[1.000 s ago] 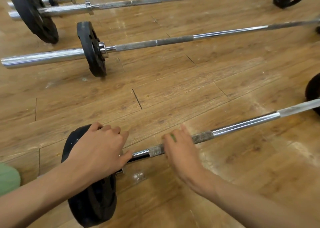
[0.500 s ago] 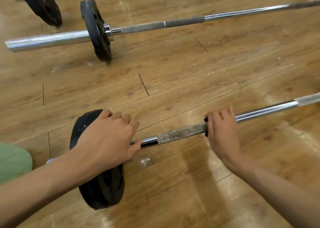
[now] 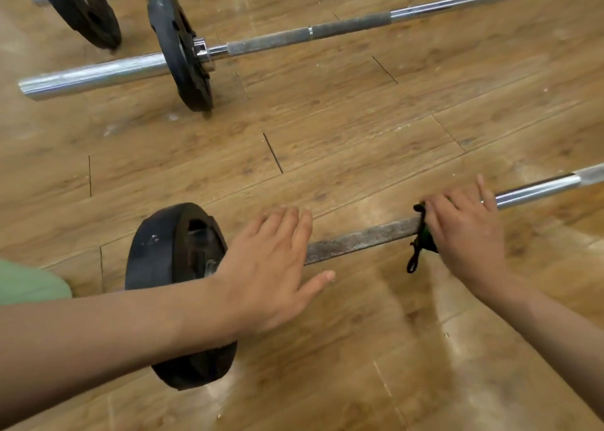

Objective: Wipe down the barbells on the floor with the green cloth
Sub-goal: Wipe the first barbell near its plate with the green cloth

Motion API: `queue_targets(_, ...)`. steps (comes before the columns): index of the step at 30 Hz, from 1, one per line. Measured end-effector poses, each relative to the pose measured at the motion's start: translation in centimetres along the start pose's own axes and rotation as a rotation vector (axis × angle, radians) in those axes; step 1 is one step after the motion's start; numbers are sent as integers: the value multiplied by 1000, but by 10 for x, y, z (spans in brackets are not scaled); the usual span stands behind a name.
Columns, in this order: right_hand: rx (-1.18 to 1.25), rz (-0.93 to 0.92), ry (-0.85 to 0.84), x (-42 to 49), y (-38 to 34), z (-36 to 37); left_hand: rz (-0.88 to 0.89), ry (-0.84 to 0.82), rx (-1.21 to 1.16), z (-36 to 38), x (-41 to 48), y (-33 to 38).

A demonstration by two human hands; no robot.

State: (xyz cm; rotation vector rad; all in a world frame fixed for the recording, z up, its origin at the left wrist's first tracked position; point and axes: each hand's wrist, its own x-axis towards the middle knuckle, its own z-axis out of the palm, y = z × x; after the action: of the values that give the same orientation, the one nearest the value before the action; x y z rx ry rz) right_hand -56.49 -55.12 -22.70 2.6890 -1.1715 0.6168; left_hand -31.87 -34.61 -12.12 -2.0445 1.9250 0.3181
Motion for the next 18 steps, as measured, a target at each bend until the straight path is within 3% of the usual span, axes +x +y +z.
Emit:
queue_targets(3,93,204,-21,1,29,2,-101,46,-208,27,30,20)
queue_targets(5,201,233,5,0,3,5,-166,102,-287,46,38,24)
queue_targets(9,351,-40,20,-9,-109,13,-178,242,-325,64,42,27)
queue_targets(11,353,-128,14,-7,-127,15,-204,263,-367,63,44,26)
queue_targets(14,230,-189,79,-1,-87,15,-215,150,-318,58,44,18)
queue_targets(18,149,-75,109,5,-38,11,-403,121,-323,52,54,7)
